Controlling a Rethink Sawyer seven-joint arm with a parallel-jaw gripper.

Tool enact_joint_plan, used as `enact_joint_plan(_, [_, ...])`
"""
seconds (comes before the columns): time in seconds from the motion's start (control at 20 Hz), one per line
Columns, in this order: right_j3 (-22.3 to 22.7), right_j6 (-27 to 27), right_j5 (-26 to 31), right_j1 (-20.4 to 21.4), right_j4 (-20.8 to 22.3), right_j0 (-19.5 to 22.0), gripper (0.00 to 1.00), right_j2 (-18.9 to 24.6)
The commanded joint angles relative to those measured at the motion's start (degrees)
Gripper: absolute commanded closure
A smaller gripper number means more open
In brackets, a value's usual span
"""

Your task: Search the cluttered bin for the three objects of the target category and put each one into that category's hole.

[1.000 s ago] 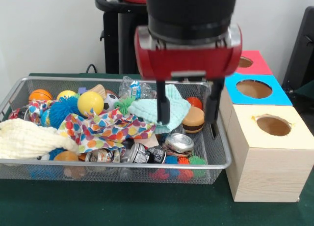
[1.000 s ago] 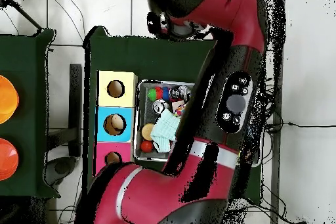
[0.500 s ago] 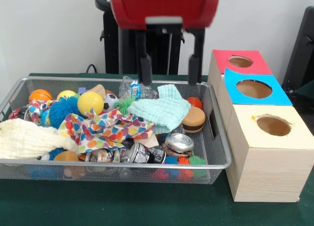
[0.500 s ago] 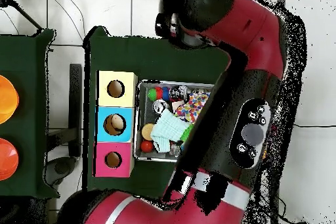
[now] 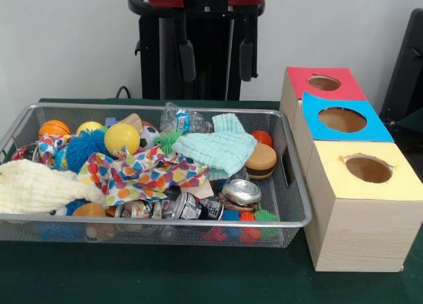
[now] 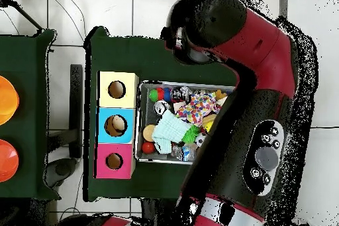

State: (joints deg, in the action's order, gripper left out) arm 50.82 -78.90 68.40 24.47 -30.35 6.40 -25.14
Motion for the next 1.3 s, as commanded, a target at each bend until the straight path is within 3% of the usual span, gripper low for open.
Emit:
enact_joint_plan(0.05, [13.08,10.72,-3.69,3.37,5.19,2.10,0.00,9.84])
enact_joint_plan(0.8, [12.14,7.90,-2.05,4.88,10.10,4.41,0.00,14.52])
enact_joint_plan(1.3, [13.43,10.55,-2.99,5.34,13.01,8.15,0.00,18.46])
